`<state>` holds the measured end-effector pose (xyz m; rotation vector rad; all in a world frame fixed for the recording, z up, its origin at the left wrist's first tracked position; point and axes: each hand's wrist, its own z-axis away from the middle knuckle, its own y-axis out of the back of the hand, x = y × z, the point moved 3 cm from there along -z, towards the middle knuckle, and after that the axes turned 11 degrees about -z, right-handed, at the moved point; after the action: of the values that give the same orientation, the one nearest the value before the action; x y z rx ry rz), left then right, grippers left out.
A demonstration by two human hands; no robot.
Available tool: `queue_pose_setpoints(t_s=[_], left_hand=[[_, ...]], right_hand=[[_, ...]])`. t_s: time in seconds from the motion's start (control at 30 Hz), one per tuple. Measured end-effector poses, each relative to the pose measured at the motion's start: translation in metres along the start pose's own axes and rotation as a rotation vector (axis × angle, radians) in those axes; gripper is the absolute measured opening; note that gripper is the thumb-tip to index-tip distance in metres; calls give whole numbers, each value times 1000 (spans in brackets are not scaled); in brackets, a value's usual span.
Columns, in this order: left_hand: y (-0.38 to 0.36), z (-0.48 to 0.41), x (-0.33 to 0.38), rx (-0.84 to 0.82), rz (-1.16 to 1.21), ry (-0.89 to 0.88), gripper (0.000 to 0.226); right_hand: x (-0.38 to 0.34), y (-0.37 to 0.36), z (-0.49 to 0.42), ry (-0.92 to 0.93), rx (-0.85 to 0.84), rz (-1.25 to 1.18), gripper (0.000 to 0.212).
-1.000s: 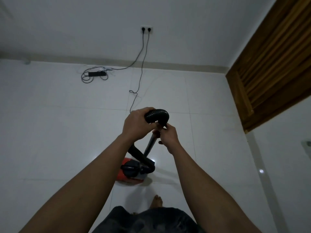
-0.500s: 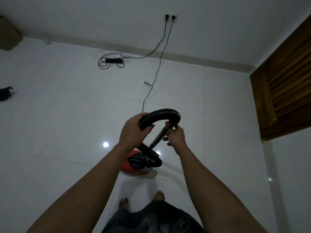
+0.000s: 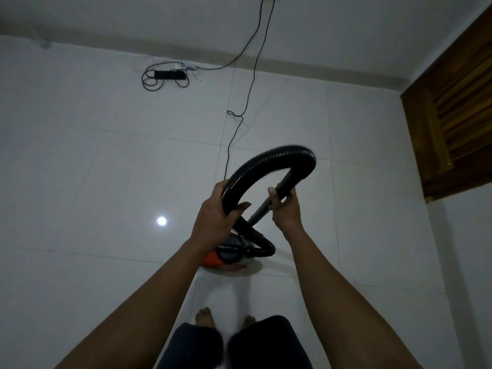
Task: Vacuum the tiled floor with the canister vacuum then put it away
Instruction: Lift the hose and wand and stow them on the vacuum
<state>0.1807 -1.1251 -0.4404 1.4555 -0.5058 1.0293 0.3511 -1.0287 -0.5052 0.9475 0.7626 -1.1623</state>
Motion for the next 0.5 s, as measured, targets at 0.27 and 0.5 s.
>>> queue_pose_setpoints(t_s=[0.27, 0.5], left_hand=[[-89, -27, -110, 87, 108, -125, 33], [-178, -90, -202, 144, 104, -241, 38]], right_hand=[[120, -32, -65, 51, -118, 21, 37], [182, -37, -127, 184, -273, 19, 45]])
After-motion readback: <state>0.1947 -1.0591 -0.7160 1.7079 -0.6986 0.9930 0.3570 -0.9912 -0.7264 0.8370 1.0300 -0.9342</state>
